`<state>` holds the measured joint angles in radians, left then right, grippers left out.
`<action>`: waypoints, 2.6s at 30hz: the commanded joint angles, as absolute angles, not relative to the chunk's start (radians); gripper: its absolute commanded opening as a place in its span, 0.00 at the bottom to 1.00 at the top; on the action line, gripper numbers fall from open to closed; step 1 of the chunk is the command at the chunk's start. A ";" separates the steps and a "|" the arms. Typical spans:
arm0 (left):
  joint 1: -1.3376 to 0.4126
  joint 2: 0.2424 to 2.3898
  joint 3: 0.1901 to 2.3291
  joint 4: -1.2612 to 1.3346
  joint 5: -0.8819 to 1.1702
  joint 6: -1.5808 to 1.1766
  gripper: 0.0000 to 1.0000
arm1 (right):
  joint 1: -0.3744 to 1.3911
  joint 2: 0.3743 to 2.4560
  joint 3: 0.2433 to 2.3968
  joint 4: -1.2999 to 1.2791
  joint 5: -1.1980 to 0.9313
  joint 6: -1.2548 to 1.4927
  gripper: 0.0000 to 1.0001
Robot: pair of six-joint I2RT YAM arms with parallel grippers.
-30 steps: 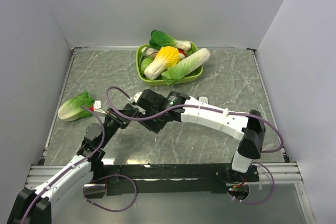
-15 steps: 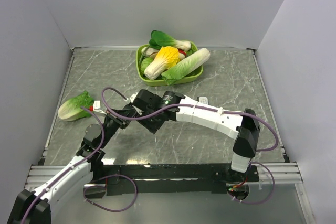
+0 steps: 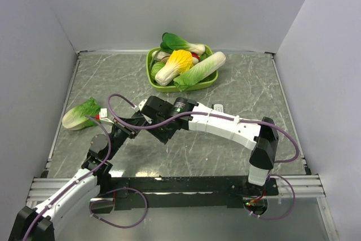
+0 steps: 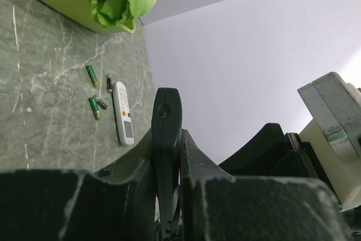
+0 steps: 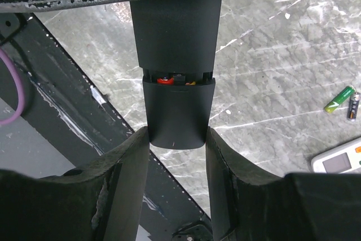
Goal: Load the batteries into the remote control
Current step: Load the battery cover into the remote control.
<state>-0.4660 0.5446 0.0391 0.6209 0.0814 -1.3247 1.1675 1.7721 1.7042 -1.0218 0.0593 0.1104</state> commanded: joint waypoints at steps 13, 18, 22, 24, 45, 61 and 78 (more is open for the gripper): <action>-0.489 0.538 -0.064 0.715 0.054 -1.364 0.01 | 1.195 1.833 1.781 -1.085 0.084 0.126 0.40; -0.492 0.522 -0.080 0.723 0.037 -1.388 0.01 | 1.195 1.838 1.792 -1.086 0.081 0.132 0.42; -0.492 0.511 -0.087 0.730 0.034 -1.394 0.01 | 1.195 1.841 1.792 -1.089 0.086 0.135 0.44; -0.494 0.505 -0.091 0.735 0.037 -1.397 0.01 | 1.195 1.839 1.787 -1.088 0.083 0.135 0.45; -0.494 0.499 -0.100 0.767 0.064 -1.404 0.01 | 1.193 1.809 1.773 -1.069 0.087 0.130 0.55; -0.494 0.517 -0.104 0.769 0.064 -1.410 0.01 | 1.190 1.779 1.830 -1.068 0.104 0.126 0.91; -0.494 0.495 -0.092 0.716 0.032 -1.448 0.01 | 1.141 1.563 1.709 -0.902 0.037 0.176 1.00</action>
